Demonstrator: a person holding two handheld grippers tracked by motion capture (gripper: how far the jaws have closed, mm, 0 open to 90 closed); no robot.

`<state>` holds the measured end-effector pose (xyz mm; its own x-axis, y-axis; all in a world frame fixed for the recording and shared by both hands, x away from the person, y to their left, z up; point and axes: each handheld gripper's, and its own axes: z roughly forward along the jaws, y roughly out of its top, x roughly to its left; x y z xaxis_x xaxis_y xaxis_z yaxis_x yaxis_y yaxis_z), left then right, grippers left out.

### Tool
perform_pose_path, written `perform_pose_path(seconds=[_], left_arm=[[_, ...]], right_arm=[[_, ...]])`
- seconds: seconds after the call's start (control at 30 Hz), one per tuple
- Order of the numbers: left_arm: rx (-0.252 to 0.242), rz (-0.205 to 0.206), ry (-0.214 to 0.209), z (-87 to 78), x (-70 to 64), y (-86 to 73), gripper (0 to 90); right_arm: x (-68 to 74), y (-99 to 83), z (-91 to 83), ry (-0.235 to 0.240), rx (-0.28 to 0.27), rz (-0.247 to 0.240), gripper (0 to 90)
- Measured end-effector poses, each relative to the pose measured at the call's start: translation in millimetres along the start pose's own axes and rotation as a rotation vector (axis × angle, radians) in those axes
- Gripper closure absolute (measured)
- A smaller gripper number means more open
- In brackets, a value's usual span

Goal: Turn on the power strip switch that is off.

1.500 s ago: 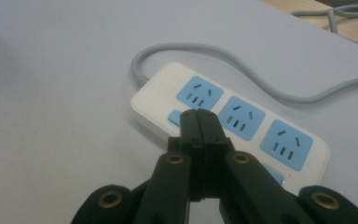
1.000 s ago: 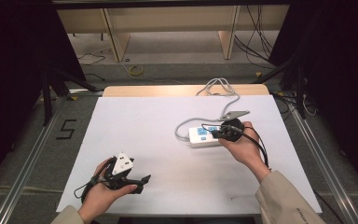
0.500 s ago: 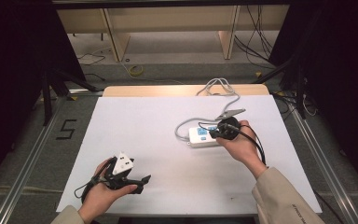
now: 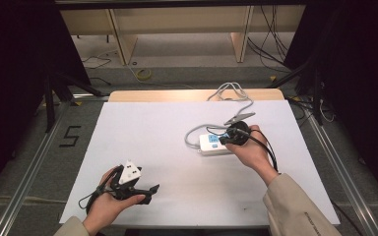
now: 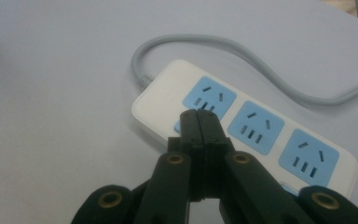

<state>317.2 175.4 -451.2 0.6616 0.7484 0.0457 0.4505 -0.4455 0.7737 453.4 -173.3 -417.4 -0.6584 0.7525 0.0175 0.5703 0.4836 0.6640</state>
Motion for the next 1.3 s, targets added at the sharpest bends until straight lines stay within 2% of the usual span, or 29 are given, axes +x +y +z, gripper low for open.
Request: perform_pose_path(seconds=[0.77, 1.07, 1.3], left_arm=[[0.000, 0.000, -0.001, 0.0, -0.1, 0.1, 15.9], [0.000, 0.002, -0.002, 0.2, -0.4, 0.1, 15.9], [0.002, 0.004, 0.000, 0.5, -0.3, 0.0, 15.9]], right_arm=[[0.4, 9.4, 21.1, 0.018, 0.068, 0.004, 90.0], [3.1, 15.9, 24.5, 0.018, 0.084, -0.003, 90.0], [-0.2, 17.4, 26.1, 0.013, 0.107, -0.001, 90.0]])
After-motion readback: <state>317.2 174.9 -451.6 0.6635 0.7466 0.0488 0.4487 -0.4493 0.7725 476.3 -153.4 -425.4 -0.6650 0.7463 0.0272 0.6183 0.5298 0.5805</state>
